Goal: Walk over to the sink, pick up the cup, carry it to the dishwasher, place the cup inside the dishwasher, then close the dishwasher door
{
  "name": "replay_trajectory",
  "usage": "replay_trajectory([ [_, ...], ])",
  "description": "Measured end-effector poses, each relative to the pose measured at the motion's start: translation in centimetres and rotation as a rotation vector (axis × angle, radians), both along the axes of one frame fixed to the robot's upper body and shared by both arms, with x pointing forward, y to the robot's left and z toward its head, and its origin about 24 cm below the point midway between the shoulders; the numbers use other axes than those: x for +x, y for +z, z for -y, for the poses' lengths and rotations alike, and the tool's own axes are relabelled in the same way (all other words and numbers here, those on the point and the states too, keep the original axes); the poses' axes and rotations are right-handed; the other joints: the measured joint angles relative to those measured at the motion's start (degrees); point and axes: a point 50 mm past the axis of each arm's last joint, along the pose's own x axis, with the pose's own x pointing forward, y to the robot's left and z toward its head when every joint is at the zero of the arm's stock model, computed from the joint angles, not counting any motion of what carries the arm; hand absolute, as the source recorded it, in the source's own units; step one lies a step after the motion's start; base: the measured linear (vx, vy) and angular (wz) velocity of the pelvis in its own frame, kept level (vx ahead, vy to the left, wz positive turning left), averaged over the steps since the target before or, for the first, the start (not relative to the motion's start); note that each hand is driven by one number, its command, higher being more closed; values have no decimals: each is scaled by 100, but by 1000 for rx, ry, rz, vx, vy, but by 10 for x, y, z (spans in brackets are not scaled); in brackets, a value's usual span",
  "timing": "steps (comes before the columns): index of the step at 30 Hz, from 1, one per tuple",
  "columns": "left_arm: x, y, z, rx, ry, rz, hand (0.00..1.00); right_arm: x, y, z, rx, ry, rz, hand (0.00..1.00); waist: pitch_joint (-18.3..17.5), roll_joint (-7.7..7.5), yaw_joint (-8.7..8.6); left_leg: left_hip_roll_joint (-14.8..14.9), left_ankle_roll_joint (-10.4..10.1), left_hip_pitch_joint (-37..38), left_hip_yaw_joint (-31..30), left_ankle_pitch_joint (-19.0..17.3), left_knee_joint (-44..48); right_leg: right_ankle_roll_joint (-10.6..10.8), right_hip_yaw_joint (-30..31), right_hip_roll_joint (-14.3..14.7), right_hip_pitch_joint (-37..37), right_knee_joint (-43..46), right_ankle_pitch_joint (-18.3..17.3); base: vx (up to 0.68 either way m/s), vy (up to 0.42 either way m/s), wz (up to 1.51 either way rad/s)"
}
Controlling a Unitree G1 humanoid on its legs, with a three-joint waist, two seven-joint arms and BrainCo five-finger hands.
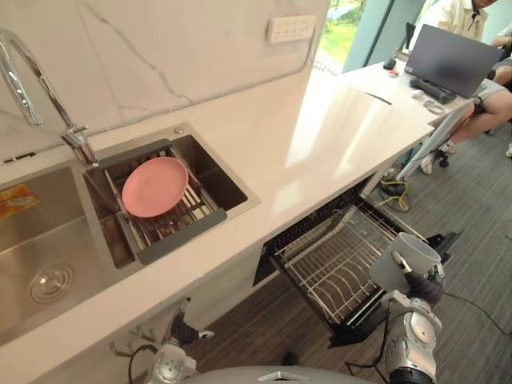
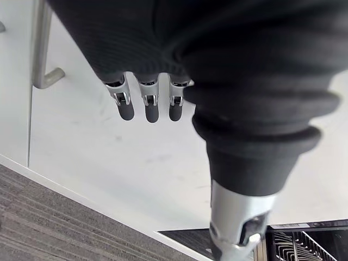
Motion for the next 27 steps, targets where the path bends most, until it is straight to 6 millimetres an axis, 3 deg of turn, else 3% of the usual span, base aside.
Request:
replay_trajectory([
  [5,2,1,-10,16,31,10,0,13,-1,11,-59,27,-105,100,124,80,6,-15,1,-150,-149,60,19,3,-105,-10,-71,19,3,-11,-7,13],
  [13,13,10,-27,62,11,54,0,52,35,24,-200,97,-112,100,701,243,56,-3,13,-437,-219,75,158,-40,-125,-49,-387,325,-80,-31,-4,5],
  [17,7,5,-36,99,22,-4,0,63,49,29,-240,100,-89,100,966,316,108,12,8,-671,-225,112,219,-50,-117,-65,-651,465,-105,-43,-15,3],
  [20,-1,0,-40,113,37,-55,0,73,58,26,-266,118,-70,100,1151,355,136,11,7,-809,-228,174,219,-50,-115,-96,-893,605,-133,-18,-16,4],
  [27,6,2,-38,98,68,-27,0,97,82,16,-394,194,-52,100,1583,514,242,-28,14,-1064,-329,321,185,-51,-208,-159,-1139,734,-134,-35,-17,8],
])
